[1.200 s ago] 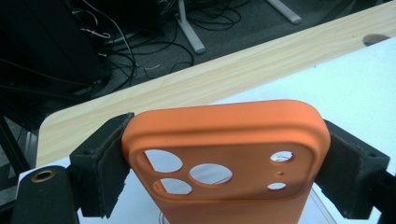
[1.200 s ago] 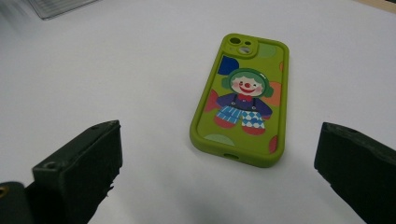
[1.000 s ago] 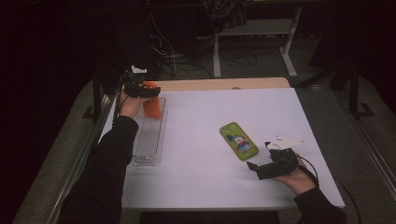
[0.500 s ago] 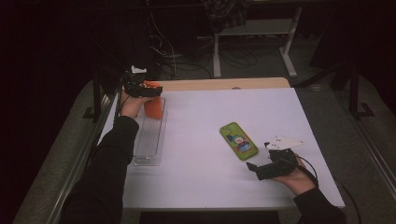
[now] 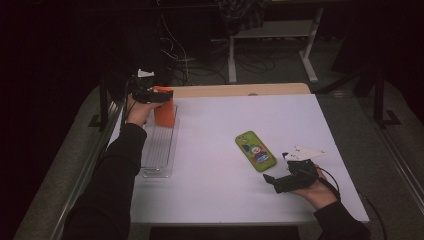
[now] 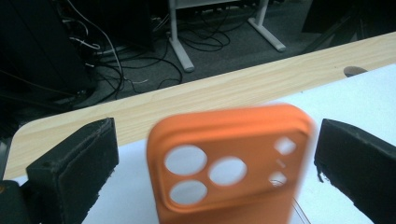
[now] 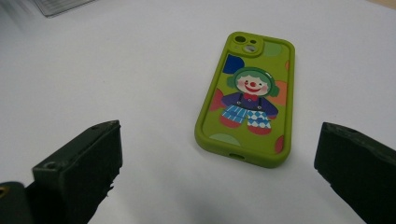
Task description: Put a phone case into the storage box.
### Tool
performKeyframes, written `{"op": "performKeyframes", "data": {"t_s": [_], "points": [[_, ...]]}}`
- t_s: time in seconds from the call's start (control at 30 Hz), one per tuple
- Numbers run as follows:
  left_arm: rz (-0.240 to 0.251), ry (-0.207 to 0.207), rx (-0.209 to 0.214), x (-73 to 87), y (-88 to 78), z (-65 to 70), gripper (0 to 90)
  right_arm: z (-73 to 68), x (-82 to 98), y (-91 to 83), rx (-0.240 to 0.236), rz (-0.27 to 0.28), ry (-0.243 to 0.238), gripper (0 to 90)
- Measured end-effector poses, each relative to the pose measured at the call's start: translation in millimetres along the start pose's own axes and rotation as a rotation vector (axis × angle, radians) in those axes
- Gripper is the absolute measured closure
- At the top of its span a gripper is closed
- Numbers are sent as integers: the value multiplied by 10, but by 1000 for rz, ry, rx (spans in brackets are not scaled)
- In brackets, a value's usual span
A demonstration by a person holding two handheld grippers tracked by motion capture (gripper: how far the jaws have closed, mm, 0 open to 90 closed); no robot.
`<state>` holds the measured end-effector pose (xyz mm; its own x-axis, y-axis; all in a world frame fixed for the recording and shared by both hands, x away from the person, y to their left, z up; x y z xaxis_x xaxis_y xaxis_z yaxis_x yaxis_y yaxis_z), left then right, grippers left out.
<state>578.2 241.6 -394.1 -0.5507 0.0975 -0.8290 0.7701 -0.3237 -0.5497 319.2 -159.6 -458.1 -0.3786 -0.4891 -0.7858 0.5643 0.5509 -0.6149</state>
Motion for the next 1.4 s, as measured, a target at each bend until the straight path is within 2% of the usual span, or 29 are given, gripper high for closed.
{"op": "performKeyframes", "data": {"t_s": [0.1, 0.27, 0.3, 0.43, 0.57, 0.63, 0.7, 0.8, 0.87, 0.9, 0.93, 0.97, 1.0, 1.1, 1.17, 1.27, 1.4], "points": [[3, 4, 4, -5, -7, 7, 0, -23, -10, -1, -8, 2, 17, 0], [-16, 11, 18, 13, -56, 22, 0, -20, -10, -4, -5, 4, 19, 0], [-27, 27, 23, 17, -91, 34, 0, -18, -11, -5, -5, 4, 18, 0], [-32, 54, 53, 10, -194, 94, 0, -8, -10, -13, -1, 5, 10, 0], [-53, 84, 104, 19, -315, 213, 0, -10, -19, -10, 0, 2, 16, 0], [-56, 89, 158, 37, -379, 309, 0, -10, -20, -4, -1, -1, 16, 0], [-63, 103, 190, 67, -442, 390, 0, -13, -27, 5, -1, 1, 17, 0], [-55, 99, 243, 101, -527, 516, 0, -21, -32, 9, -4, 0, 17, 0], [-69, 132, 275, 154, -623, 639, 0, -14, -31, 8, -1, 1, 13, 0], [-74, 141, 285, 170, -650, 676, 0, 4, -30, 4, 5, 4, 5, 0], [-74, 131, 297, 194, -686, 741, 0, 10, -29, -1, 7, 2, 7, 0], [-78, 150, 309, 217, -728, 786, 0, 7, -36, -9, 3, 7, 20, 0], [-75, 141, 324, 235, -754, 840, 0, 19, -35, -15, 6, 8, 19, 0], [-74, 159, 360, 328, -855, 1024, 0, 41, -47, -20, 15, 20, 18, 0], [-74, 167, 385, 397, -898, 1140, 0, 60, -43, -23, 22, 14, 4, 0], [-82, 181, 417, 501, -941, 1301, 0, 44, -53, -21, 18, 15, 19, 0], [-88, 202, 425, 638, -955, 1464, 0, 35, -62, -13, 11, 13, 28, 0]]}}
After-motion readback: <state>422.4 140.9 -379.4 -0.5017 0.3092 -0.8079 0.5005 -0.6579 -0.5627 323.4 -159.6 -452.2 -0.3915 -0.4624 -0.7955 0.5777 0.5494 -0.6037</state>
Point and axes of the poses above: each handheld gripper's, and its own axes: y roughly forward along the jaws, x roughly out of its underside, z roughly to its right, the point moved 7 cm from there along y, roughly forward along the jaws, and after that the axes turned 7 degrees about -y, right-handed, at the moved point
